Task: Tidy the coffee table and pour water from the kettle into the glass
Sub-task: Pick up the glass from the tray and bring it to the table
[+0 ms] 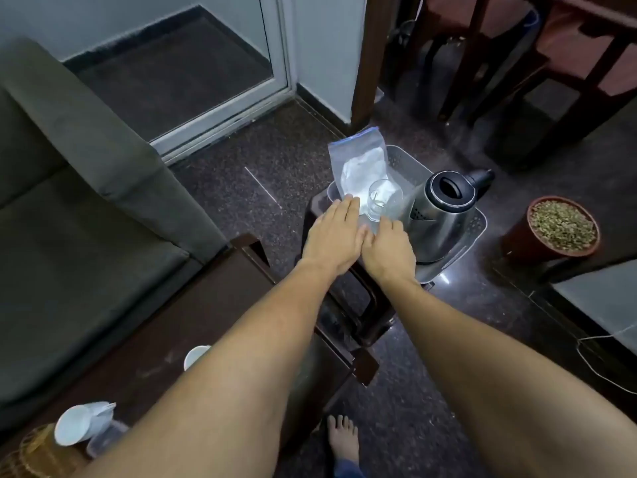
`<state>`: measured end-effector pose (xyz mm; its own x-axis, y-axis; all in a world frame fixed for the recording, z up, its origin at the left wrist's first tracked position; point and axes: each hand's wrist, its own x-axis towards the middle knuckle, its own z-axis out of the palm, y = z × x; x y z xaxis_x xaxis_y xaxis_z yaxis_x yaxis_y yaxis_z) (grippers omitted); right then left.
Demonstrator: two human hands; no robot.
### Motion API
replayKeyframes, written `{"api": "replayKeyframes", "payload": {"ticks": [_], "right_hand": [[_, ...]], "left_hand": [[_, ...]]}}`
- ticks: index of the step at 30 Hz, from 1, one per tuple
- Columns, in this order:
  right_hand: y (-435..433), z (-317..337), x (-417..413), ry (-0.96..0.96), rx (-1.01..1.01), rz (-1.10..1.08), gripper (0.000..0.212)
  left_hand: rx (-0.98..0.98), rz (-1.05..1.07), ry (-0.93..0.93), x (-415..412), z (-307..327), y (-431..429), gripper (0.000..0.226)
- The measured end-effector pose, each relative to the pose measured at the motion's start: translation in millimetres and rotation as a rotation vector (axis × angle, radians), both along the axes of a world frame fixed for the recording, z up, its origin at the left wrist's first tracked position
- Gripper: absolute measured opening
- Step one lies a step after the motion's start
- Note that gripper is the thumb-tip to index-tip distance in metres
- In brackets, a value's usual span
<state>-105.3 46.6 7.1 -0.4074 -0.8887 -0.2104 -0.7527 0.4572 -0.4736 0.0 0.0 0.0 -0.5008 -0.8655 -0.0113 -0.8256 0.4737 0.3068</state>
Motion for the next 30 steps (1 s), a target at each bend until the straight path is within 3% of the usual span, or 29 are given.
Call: {"api": "replayKeyframes", "payload": {"ticks": [10, 16, 22, 30], "right_hand": [[3.3, -60.2, -33.3, 0.058, -0.003, -0.061, 0.036], [22.1, -94.4, -46.5, 0.127, -0.046, -0.078, 0.03], [31.0, -112.3, -52.6, 0.102, -0.133, -0.106, 0.027], [25.6, -116.6, -50.0, 0.059, -0.157, -0.118, 0.027]], "left_hand": [[0.202, 0.202, 0.236, -55.3, -56.9, -47.8, 0.061], [0.26, 0.272, 0.295, -85.3, -83.9, -77.0, 0.091], [0.286, 0.27, 0.325, -106.4, -101.8, -94.8, 0.107], [0.251, 0.318, 0.363, -105.3, -102.3, -103.8, 0.096]]}}
